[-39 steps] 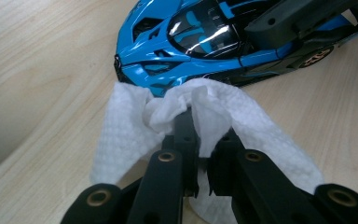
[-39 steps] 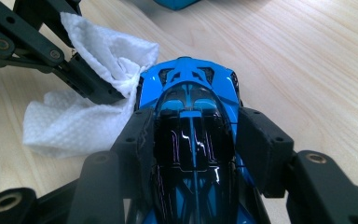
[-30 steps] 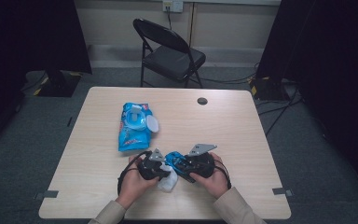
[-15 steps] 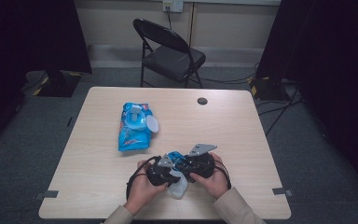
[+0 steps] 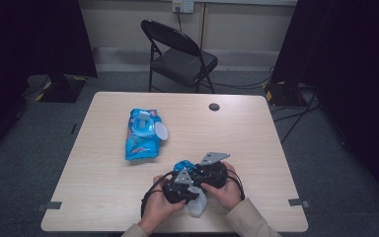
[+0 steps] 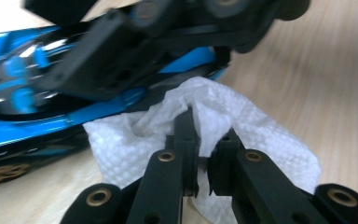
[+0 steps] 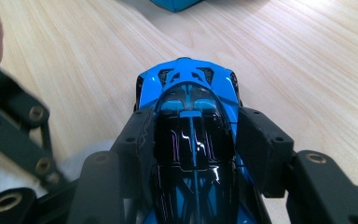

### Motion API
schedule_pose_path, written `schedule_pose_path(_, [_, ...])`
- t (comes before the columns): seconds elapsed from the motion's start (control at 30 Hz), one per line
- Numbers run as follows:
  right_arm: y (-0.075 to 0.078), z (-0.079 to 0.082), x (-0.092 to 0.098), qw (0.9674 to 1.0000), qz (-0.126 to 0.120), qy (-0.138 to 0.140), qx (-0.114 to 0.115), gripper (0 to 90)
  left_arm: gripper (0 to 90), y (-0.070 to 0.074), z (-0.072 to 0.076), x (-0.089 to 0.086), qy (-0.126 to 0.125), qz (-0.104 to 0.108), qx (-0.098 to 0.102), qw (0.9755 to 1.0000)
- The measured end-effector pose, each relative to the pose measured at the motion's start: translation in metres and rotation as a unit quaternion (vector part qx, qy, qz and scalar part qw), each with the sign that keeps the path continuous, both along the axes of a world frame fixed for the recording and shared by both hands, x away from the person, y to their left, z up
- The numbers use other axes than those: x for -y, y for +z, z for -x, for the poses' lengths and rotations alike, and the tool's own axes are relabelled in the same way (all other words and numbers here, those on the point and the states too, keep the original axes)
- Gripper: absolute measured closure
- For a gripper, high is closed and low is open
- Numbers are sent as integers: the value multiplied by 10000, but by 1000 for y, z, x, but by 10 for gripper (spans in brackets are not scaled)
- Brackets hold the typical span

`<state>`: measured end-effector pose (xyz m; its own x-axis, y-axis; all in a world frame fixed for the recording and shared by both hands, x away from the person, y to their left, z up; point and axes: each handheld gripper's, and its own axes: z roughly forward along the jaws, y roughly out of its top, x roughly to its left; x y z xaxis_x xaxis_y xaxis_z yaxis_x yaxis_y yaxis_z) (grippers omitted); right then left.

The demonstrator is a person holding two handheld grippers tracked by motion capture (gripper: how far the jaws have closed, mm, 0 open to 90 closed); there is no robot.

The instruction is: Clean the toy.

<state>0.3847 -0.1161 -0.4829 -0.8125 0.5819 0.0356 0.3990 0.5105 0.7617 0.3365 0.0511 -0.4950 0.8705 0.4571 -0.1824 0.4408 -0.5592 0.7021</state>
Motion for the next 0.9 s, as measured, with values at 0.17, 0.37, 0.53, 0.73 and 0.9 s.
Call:
schedule_pose_path(0.17, [0,0,0,10000,-19,4,2,481,843,-1,4,6,-77,102,-35,9999])
schedule_pose_path(0.37, [0,0,0,10000,-22,3,-1,481,842,2,6,-2,-91,271,-127,9995])
schedule_pose_path(0.53, [-1,0,1,10000,-38,7,1,480,843,11,3,-24,68,307,-123,9994])
schedule_pose_path(0.73, [-1,-1,1,10000,-68,9,-15,479,843,21,-5,-59,491,356,-35,9982])
schedule_pose_path(0.9, [-1,-1,1,10000,-77,6,-14,479,844,24,-16,-80,853,352,50,9957])
